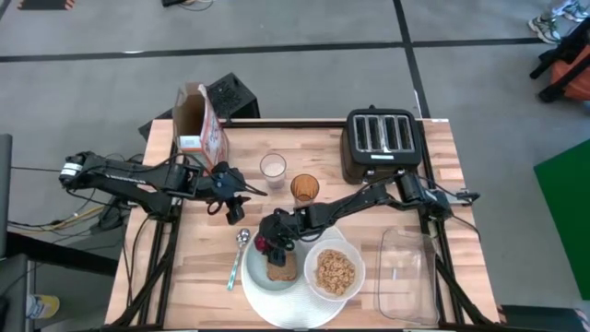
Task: Arrange a breakfast setting
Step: Put the apple on the gray plate
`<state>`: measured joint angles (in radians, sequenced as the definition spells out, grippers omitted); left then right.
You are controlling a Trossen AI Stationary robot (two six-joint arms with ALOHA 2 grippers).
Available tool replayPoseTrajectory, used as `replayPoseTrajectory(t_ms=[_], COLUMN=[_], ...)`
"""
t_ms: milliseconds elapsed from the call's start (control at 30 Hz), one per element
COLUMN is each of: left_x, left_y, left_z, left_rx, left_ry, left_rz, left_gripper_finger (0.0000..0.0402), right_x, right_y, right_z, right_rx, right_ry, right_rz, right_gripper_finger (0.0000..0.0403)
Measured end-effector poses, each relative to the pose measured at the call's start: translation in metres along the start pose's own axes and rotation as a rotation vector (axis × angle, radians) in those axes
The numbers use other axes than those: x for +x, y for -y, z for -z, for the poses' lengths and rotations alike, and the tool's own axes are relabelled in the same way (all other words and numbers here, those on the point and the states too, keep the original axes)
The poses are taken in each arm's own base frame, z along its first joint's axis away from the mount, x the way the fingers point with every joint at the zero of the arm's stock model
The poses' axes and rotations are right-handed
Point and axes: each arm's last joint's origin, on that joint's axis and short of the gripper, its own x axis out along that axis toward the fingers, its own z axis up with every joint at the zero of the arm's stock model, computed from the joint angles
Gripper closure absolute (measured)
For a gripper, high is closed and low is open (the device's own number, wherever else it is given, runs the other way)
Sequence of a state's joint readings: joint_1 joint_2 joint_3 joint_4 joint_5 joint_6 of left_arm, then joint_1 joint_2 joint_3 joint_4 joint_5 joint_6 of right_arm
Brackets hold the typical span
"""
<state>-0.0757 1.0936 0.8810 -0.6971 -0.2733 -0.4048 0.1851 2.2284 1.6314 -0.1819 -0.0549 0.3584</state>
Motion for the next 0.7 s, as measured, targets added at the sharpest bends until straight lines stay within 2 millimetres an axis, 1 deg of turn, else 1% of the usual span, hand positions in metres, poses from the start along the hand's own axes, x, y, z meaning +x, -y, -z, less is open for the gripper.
replayPoseTrajectory(t_ms=[133, 533, 700], left_x=[0.0001, 0.0001, 0.0001], left_y=[0.0000, 0.0000, 0.0000], left_z=[0.0000, 0.0000, 0.0000], left_rx=[0.000, 0.001, 0.001], left_ry=[0.000, 0.000, 0.000], left_rz=[-0.001, -0.002, -0.002], left_gripper_finger=[0.0265, 0.0265, 0.0265], right_x=[-0.0001, -0.0002, -0.0003], right_y=[0.0023, 0.0032, 0.0030], right_z=[-0.0007, 0.0017, 0.0017], right_rx=[0.003, 0.005, 0.009], right_ry=[0.000, -0.026, -0.048], right_rz=[0.003, 0.011, -0.053], right_gripper_finger=[0.0050, 0.0049, 0.0049])
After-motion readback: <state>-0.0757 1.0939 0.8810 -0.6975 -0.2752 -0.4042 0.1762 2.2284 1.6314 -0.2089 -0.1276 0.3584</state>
